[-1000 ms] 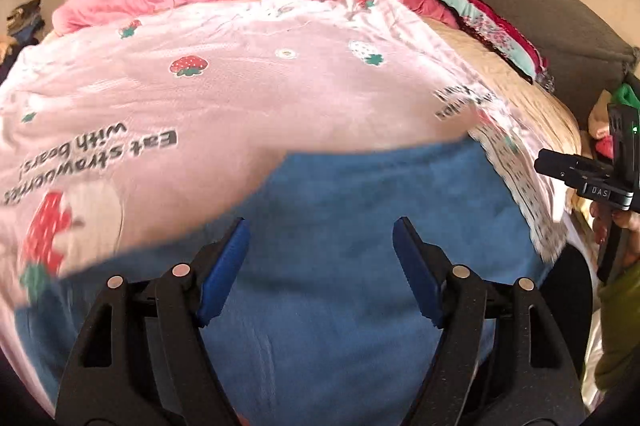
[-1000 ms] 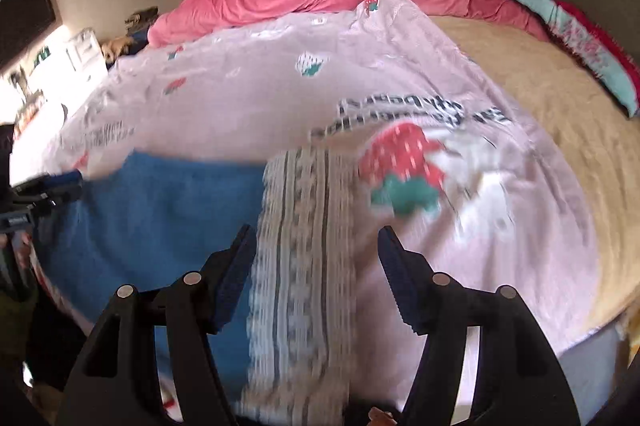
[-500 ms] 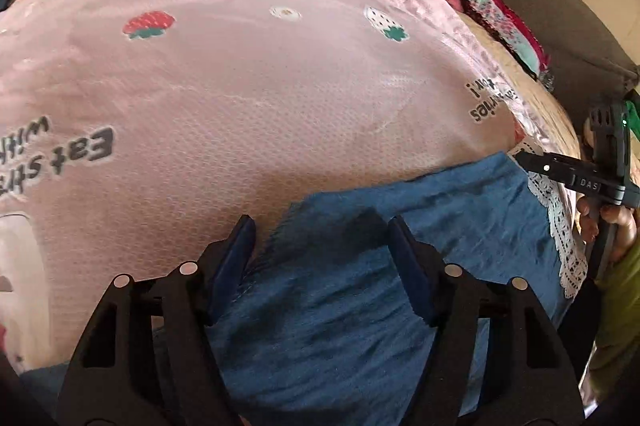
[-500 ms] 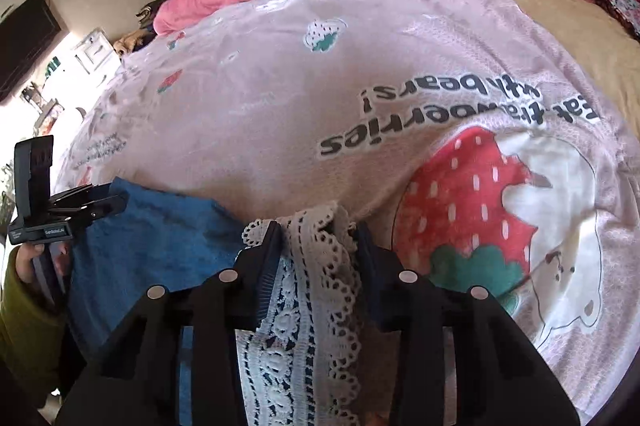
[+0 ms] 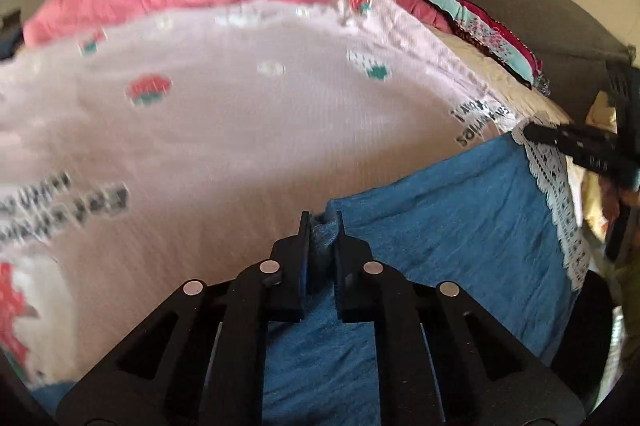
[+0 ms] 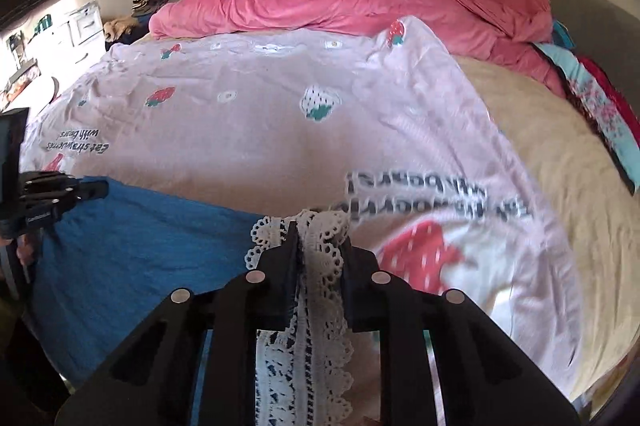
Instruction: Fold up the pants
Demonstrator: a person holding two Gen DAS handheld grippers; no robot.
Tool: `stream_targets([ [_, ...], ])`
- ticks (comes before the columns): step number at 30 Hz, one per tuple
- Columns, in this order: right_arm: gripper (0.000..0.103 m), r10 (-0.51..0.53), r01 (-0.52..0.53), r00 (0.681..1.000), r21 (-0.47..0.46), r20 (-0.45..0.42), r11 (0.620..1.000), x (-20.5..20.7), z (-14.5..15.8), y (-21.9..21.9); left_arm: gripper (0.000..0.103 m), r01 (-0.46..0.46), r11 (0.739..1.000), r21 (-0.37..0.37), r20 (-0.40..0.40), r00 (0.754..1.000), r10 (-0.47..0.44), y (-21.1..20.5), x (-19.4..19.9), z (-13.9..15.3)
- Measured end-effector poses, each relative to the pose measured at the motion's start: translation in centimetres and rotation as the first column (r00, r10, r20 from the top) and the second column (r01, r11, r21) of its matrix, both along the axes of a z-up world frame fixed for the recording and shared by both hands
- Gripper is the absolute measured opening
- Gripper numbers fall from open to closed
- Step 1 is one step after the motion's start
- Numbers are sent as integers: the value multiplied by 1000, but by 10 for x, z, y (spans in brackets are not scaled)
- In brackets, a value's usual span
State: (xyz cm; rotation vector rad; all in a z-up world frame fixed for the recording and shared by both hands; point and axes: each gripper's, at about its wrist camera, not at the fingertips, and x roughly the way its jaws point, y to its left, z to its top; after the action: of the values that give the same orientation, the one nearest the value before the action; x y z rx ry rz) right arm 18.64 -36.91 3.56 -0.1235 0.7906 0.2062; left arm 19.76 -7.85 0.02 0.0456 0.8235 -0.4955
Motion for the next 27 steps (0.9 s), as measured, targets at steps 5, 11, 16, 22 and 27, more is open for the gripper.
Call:
stream_targets([
  [5,17,3,-10,995,-70,-102,997,33,-37,3,4,-30,998,56,-1,1000,30,-8,12,-19],
  [11,19,-24,20,993,-36,-116,999,36,-63,-7,14,-50,997,64,-40,998,52,-3,18,-33],
  [16,35,-76,80,995,79,-59,994,21,-47,-25,22,-81,996,23,-38,996,82,10,15,-26],
  [22,44,-157,156,987,308,-24,938,-49,-16,-70,34,-109,994,-3,-5,994,109,28,-5,-5],
  [27,45,-139,161,986,286,-96,945,-113,-26,-73,43,-137,990,-25,-6,991,137,45,-31,8],
])
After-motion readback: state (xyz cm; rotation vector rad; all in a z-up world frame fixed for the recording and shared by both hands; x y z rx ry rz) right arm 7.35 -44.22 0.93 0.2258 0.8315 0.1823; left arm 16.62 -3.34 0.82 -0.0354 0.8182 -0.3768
